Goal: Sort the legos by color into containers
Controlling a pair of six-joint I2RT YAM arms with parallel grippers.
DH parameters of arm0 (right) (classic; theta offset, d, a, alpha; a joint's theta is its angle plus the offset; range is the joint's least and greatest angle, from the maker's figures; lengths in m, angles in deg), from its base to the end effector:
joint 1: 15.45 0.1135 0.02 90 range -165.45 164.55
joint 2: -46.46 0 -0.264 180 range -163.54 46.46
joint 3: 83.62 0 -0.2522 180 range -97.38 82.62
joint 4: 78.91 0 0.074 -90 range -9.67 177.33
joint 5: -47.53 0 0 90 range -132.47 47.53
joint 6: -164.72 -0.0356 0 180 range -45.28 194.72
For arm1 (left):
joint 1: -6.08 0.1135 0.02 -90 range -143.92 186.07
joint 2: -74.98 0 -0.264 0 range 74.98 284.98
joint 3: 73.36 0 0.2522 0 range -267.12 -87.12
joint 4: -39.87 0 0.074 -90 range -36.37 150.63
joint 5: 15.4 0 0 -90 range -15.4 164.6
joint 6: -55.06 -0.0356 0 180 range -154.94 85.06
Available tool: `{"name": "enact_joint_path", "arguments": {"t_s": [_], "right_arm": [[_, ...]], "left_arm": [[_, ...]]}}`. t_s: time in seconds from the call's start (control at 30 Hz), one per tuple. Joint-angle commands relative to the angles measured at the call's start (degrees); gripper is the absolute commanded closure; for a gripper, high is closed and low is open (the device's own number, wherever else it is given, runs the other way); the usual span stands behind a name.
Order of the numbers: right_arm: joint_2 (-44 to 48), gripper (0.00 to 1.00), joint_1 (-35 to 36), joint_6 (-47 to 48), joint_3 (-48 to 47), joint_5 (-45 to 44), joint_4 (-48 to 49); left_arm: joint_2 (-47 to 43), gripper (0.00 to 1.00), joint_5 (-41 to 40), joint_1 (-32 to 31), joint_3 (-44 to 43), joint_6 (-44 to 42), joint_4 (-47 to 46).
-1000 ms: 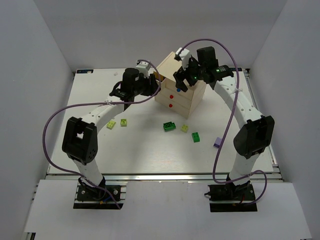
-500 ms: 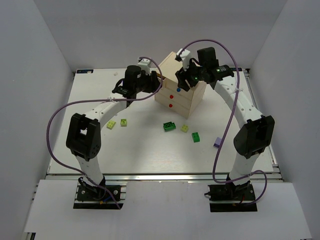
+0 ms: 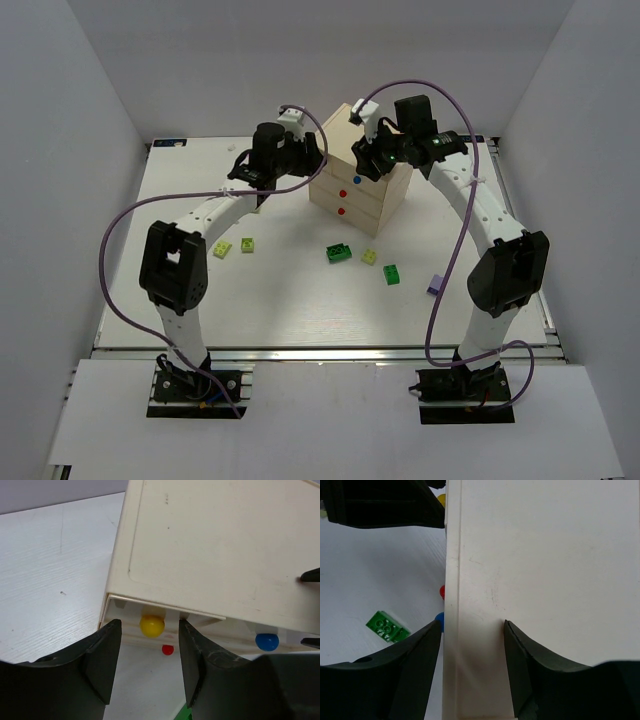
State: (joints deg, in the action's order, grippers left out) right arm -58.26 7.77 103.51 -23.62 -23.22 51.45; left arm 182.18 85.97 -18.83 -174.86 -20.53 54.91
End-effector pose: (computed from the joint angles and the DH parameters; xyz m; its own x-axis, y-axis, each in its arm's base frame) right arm 0.3806 0.1761 0.3746 -0.1548 -0.5612 -0.8131 -0.7952 0.5592 -0.2345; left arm 0.4060 -0.1963 0.3021 -0.4555 -0.0575 -0.8884 0.4820 0.8231 -0.3003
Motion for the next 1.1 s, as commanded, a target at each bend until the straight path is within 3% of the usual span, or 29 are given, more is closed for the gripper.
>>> {"name": "enact_joint_path", "arguments": {"t_s": [0.0,0.3,0.43,0.53,0.6,0.67,0.73,0.83,1.0,1.07], "right_arm": [[-0.9,0.42,0.2,-0.9,2.1,2.6,-6.1],[-1.1,0.42,0.2,-1.3,2.1,3.3,-6.6],[-0.7,0.42,0.2,-2.2,2.1,3.5,-6.0],[-0.4,0.41,0.1,-3.6,2.3,3.4,-4.9],[0.0,0.39,0.1,-4.7,2.2,4.0,-4.1],[0.3,0.36,-0.2,-5.4,1.9,5.1,-3.5],[0.9,0.30,-0.1,-6.6,1.5,5.6,-3.1],[2.0,0.22,-0.2,-8.1,0.0,8.0,-2.9],[6.4,0.20,-0.8,-13.2,-0.5,7.7,1.0],[9.1,0.23,-1.3,-16.6,1.9,4.6,5.2]], "left_arm": [[0.8,0.41,0.0,0.1,-3.0,-0.1,-0.4],[1.2,0.41,0.7,0.1,-3.4,0.1,-0.7],[-4.1,0.41,1.3,0.1,2.6,0.6,-4.1],[-9.6,0.61,2.2,0.1,8.2,1.5,-6.4],[-13.2,0.66,3.6,0.1,11.1,2.6,-7.7],[-16.1,0.62,5.5,0.1,13.5,3.5,-9.4],[-17.7,0.44,8.7,-0.7,14.9,4.7,-11.3],[-18.9,0.33,14.4,-1.2,17.2,6.3,-13.7],[-16.2,0.31,19.1,-1.2,19.2,9.8,-16.7],[-15.3,0.38,19.5,-1.2,19.5,10.5,-17.9]]}}
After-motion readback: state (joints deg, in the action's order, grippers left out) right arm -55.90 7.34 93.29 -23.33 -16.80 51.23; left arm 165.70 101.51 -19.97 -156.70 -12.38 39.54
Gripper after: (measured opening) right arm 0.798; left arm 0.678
